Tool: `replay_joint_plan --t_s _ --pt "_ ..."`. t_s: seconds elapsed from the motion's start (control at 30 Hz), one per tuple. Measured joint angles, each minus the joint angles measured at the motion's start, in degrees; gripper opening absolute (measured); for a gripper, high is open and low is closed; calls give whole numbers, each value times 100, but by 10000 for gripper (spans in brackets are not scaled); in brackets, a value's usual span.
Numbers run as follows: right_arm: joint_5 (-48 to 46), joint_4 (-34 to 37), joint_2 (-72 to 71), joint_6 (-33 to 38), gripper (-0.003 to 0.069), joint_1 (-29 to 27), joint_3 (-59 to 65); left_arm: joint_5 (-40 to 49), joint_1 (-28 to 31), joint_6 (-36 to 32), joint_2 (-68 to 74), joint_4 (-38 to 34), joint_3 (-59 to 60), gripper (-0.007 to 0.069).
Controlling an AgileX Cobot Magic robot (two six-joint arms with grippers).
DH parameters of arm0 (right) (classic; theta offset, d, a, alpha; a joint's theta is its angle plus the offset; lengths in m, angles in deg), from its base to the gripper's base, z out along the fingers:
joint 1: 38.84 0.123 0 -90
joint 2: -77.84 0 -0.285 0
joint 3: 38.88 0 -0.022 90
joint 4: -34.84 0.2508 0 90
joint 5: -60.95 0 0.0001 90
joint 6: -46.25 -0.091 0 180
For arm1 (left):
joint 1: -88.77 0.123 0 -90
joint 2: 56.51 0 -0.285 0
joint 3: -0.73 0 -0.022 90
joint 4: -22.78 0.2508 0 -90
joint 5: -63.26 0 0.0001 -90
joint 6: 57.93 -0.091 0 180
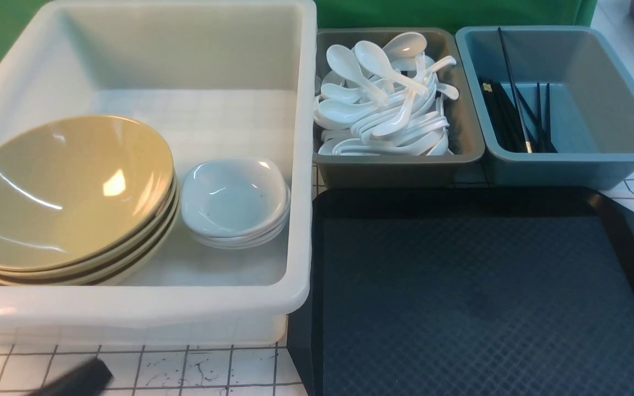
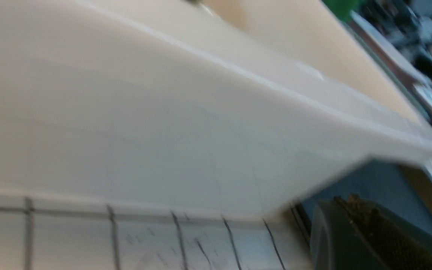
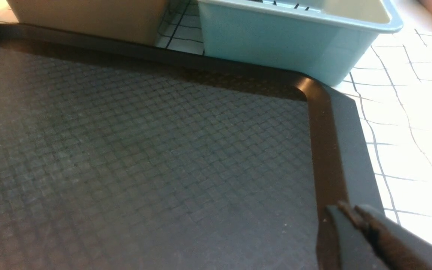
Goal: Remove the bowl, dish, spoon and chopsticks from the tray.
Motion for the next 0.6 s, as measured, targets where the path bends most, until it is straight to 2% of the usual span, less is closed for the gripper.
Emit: replay_joint_plan --t_s 0.13,0.23,0.33,0.4,0.47,0.6 --pt "0 0 0 0 47 0 0 -553 1477 -279 0 -658 0 -1" --pt "0 0 0 0 47 0 0 -633 2365 -657 0 -1257 0 -1" --pt "0 0 0 0 47 0 0 -462 2625 -877 0 -1424 0 -1" --pt "0 0 0 0 47 0 0 35 2739 -1029 0 -1553 0 -1" --pt "0 0 0 0 47 0 0 428 2721 -1053 0 -1616 0 -1" --pt "-2 0 0 0 52 0 0 497 2575 -1053 0 -1646 -13 -1"
